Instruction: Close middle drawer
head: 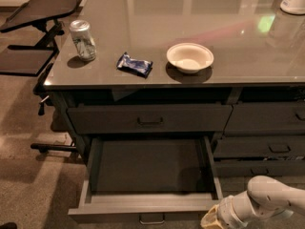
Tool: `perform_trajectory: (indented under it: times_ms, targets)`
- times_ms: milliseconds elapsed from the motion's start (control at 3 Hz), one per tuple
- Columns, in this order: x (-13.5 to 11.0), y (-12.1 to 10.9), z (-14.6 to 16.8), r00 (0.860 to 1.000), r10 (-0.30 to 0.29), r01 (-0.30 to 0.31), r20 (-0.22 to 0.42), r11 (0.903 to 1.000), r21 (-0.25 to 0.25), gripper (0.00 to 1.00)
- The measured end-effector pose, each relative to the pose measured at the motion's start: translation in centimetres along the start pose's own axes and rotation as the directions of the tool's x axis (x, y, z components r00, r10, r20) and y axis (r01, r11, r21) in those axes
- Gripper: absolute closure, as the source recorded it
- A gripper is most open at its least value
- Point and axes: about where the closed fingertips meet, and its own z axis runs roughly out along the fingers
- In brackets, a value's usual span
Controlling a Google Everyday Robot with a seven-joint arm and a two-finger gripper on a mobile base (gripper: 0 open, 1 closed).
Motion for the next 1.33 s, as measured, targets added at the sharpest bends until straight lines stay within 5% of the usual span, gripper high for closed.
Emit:
perform_trajectory:
  times_ms: [667, 1000, 1333]
  targets:
    - [-4.0, -5.1, -1.5, 0.997, -0.080, 0.080, -0.007, 0.9948, 0.063, 0.35]
    - [-5.9, -7.7, -0.3, 0.994, -0.107, 0.107, -0.017, 0.9928, 0.053, 0.12]
    - [-6.3, -8.4, 0.2, 0.993, -0.114, 0.115, -0.021, 0.9923, 0.046, 0.00]
